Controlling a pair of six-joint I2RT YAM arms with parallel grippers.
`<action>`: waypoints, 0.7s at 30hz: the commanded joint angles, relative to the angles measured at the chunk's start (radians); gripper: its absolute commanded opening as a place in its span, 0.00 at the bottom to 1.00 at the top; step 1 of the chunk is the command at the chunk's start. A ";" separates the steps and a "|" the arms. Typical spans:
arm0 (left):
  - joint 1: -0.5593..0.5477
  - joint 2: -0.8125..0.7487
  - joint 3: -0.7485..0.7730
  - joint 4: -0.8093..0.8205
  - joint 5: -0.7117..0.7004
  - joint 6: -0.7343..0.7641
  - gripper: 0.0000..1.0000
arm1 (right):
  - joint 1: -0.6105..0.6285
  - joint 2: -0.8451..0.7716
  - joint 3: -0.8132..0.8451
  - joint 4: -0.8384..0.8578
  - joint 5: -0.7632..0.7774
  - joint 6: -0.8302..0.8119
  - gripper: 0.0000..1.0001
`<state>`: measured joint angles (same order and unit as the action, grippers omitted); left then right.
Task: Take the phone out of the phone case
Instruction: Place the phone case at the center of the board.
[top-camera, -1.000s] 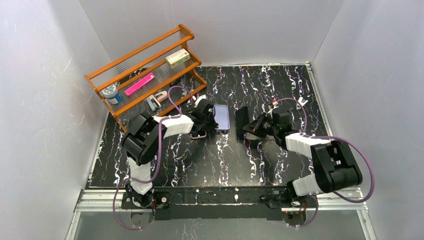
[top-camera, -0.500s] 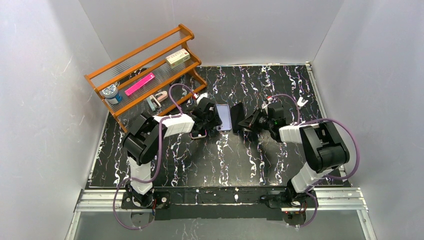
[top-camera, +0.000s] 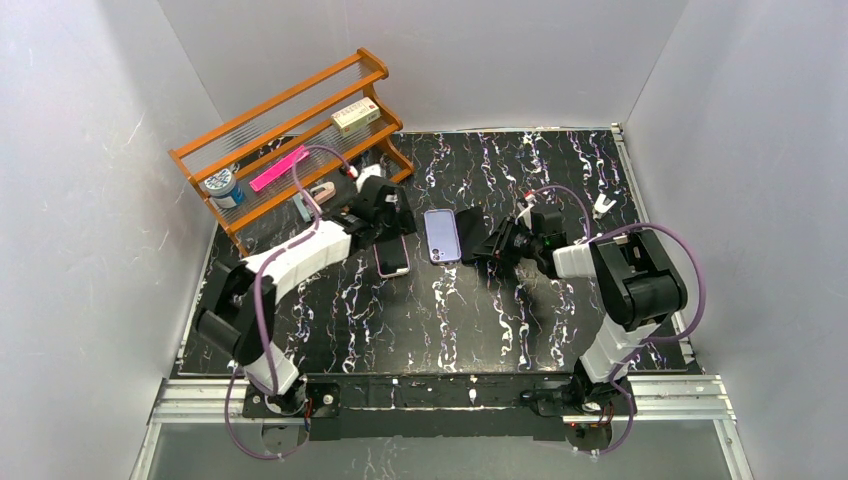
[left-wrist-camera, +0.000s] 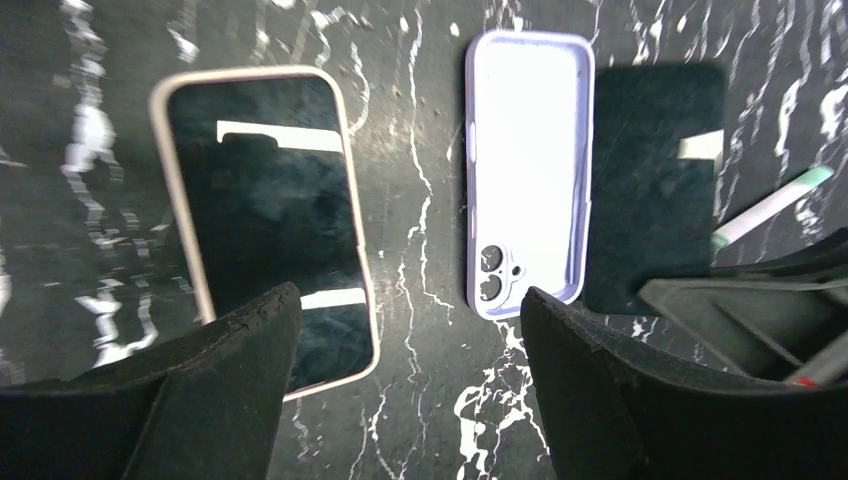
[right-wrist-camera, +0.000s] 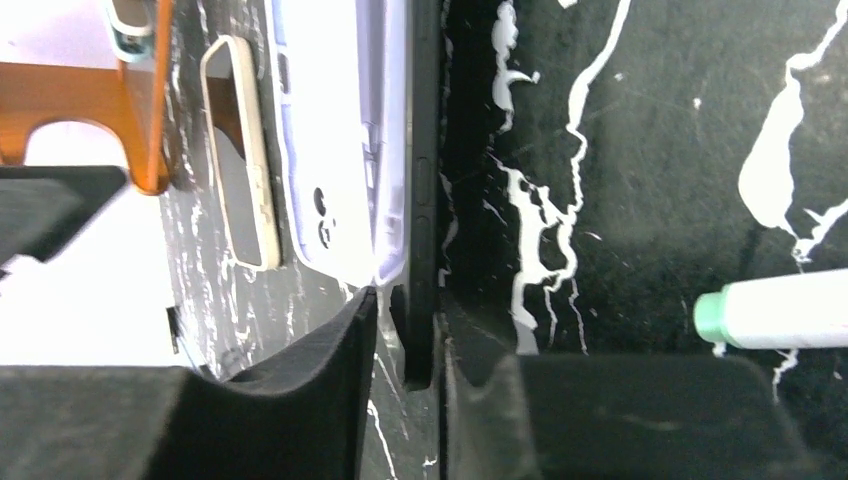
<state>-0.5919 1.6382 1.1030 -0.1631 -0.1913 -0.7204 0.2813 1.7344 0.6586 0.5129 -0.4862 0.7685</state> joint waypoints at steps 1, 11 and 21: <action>0.036 -0.144 -0.041 -0.112 -0.072 0.044 0.79 | 0.000 0.009 0.043 -0.059 -0.012 -0.084 0.38; 0.063 -0.254 -0.073 -0.243 -0.135 0.060 0.95 | -0.001 -0.014 0.120 -0.268 0.095 -0.198 0.58; 0.069 -0.263 -0.083 -0.272 -0.126 0.049 0.98 | 0.030 -0.001 0.199 -0.467 0.168 -0.252 0.72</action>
<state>-0.5259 1.4086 1.0229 -0.3923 -0.2958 -0.6701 0.2939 1.7382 0.8303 0.2043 -0.4099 0.5751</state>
